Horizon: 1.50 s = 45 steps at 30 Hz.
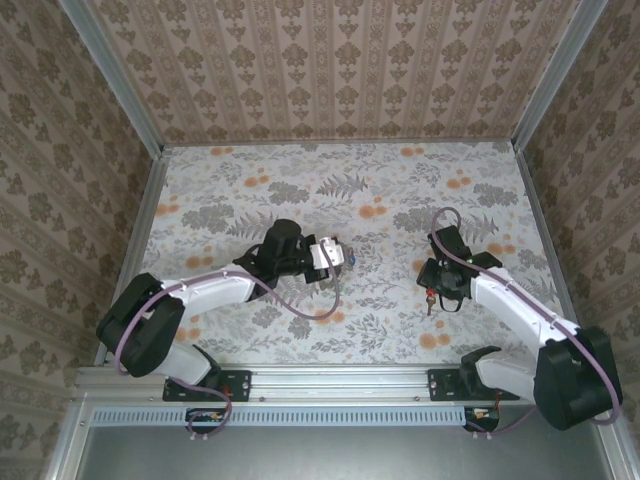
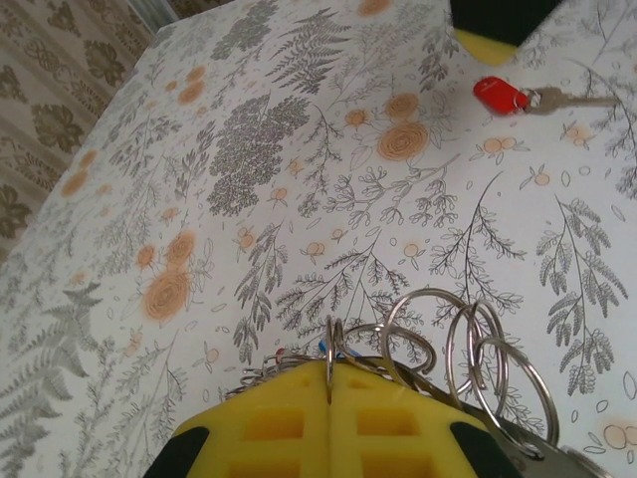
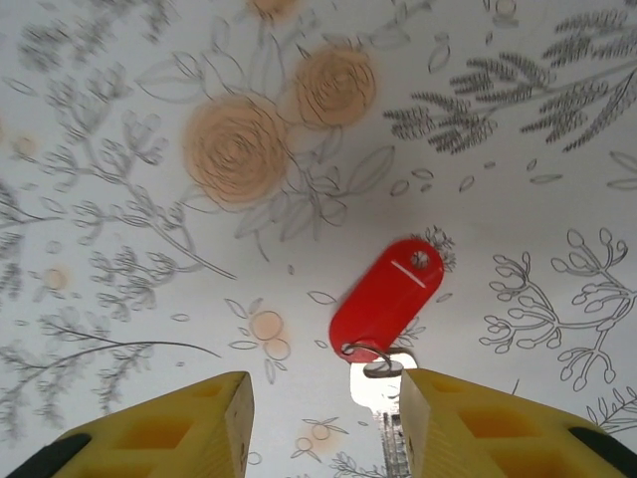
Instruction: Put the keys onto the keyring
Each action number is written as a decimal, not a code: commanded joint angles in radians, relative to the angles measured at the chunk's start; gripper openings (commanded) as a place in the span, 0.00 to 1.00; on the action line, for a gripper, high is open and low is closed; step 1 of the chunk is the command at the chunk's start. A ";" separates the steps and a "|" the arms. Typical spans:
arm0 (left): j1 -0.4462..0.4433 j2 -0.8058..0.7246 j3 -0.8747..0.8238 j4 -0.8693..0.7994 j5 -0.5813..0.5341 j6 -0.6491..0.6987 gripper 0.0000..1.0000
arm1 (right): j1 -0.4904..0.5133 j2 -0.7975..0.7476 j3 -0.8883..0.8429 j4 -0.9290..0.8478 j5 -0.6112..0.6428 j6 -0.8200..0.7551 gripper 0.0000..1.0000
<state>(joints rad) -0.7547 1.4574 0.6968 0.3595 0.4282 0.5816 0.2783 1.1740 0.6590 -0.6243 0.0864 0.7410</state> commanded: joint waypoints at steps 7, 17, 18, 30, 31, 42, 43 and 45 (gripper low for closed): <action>0.063 0.015 0.052 0.018 0.159 -0.164 0.00 | -0.006 0.130 0.028 -0.024 -0.071 0.009 0.34; 0.069 0.016 0.079 -0.044 0.168 -0.143 0.00 | -0.010 0.172 0.048 0.006 0.027 -0.007 0.41; 0.069 0.016 0.082 -0.050 0.169 -0.142 0.00 | -0.014 0.178 0.045 0.014 0.022 -0.012 0.42; 0.071 0.018 0.093 -0.072 0.178 -0.137 0.00 | -0.028 0.257 0.039 0.046 -0.087 -0.057 0.34; 0.071 0.017 0.094 -0.073 0.178 -0.137 0.00 | -0.027 0.256 0.039 0.042 -0.094 -0.057 0.34; 0.071 0.015 0.100 -0.091 0.176 -0.133 0.00 | -0.022 0.223 0.038 -0.001 -0.099 -0.056 0.31; 0.071 0.015 0.100 -0.092 0.176 -0.132 0.00 | -0.022 0.223 0.043 -0.008 -0.088 -0.059 0.31; 0.071 0.015 0.102 -0.094 0.177 -0.131 0.00 | -0.019 0.188 0.062 -0.037 -0.057 -0.067 0.32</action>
<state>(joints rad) -0.6918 1.4727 0.7605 0.2676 0.5770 0.4480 0.2535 1.4010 0.6941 -0.5888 0.0147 0.6907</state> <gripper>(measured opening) 0.042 0.319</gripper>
